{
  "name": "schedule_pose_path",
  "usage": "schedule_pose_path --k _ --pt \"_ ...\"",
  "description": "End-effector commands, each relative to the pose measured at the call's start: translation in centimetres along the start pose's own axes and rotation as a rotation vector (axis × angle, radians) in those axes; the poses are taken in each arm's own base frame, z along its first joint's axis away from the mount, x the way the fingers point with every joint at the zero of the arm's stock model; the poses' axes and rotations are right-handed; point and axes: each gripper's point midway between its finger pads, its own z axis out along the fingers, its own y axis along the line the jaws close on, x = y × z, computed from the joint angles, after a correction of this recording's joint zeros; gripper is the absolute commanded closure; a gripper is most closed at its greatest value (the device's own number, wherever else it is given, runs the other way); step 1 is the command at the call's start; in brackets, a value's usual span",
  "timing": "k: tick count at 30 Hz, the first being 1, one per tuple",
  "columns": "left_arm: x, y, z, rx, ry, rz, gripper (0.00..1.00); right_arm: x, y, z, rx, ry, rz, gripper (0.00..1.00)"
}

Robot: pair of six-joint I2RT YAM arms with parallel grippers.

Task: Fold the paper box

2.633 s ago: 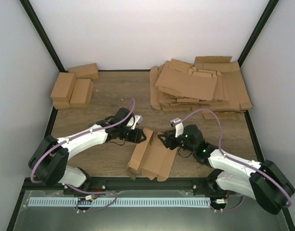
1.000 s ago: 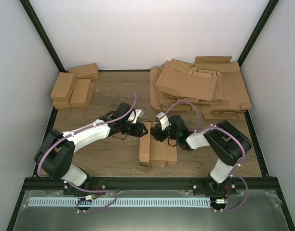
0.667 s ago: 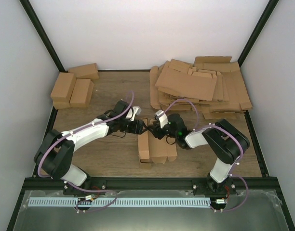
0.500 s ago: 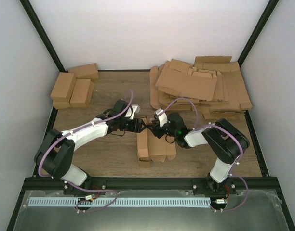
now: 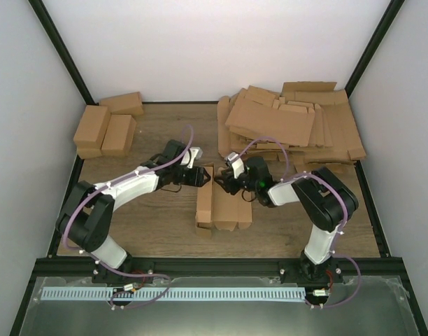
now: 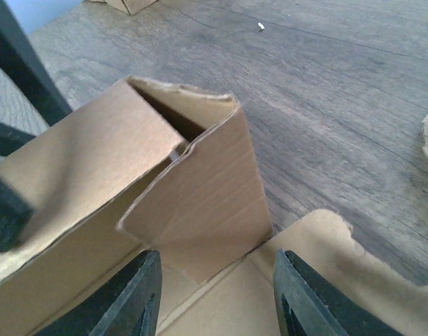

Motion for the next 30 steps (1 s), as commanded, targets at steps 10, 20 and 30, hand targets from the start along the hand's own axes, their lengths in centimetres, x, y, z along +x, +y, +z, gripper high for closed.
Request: schedule_pose_path --k 10,20,30 --pt "-1.9 0.8 0.2 0.035 0.018 0.033 0.45 -3.9 -0.1 -4.6 -0.152 -0.137 0.027 0.47" --pt "-1.3 1.6 0.7 0.005 0.043 0.015 0.45 -10.7 -4.6 -3.0 -0.235 -0.024 0.228 0.36" --pt "-1.1 1.9 0.8 -0.009 0.051 0.004 0.46 -9.8 -4.8 2.0 0.017 0.217 0.256 0.46"
